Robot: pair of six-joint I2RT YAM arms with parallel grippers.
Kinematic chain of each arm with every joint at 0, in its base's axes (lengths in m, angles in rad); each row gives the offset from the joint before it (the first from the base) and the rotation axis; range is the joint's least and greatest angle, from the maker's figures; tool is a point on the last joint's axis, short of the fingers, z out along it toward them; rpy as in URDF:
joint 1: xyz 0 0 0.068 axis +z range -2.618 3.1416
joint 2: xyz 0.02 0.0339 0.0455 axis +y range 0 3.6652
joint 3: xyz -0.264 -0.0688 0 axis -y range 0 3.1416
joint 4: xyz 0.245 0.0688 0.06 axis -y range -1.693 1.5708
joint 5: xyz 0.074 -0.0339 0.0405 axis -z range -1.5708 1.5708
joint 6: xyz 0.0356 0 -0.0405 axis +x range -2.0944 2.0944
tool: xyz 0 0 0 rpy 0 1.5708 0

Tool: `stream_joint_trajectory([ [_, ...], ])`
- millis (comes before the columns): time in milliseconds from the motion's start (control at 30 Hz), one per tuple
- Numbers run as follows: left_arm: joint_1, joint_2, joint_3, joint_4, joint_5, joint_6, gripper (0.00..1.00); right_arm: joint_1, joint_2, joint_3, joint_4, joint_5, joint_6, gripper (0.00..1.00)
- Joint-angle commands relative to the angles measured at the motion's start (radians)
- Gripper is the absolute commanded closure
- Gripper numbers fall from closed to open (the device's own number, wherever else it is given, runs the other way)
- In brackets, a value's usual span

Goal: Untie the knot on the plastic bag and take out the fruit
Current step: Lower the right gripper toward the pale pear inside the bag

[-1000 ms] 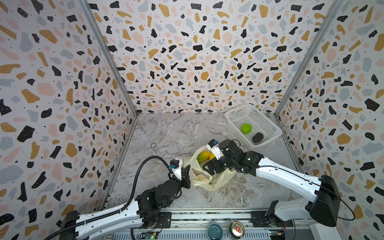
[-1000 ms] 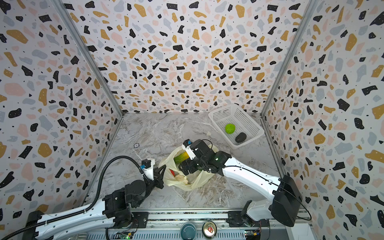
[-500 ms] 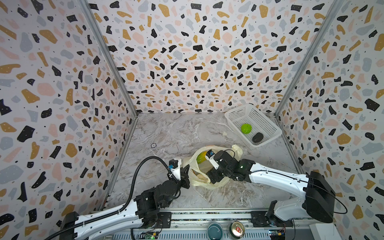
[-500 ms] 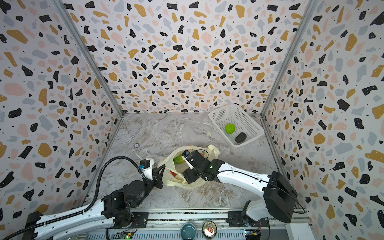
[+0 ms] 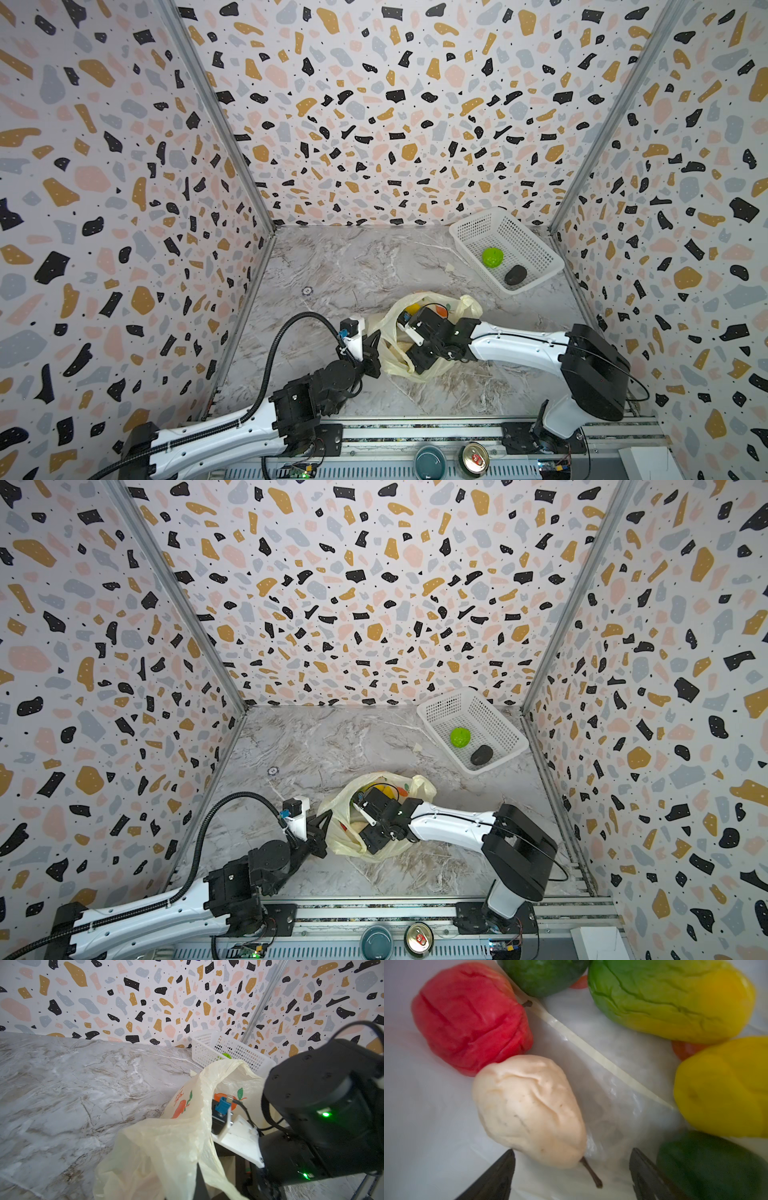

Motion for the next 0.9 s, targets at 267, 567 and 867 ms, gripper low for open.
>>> stream_joint_trajectory([
  [267,-0.004,0.042,0.041,0.052,0.080,0.048,1.00,-0.046,0.057,0.096,0.128,0.115,0.136,0.06],
  [567,-0.004,-0.001,-0.002,0.042,0.052,0.012,1.00,-0.077,0.078,0.064,0.134,-0.039,0.085,0.02],
  [867,-0.004,-0.007,-0.010,0.032,0.045,0.009,1.00,-0.071,0.170,0.116,0.176,-0.017,-0.005,0.01],
])
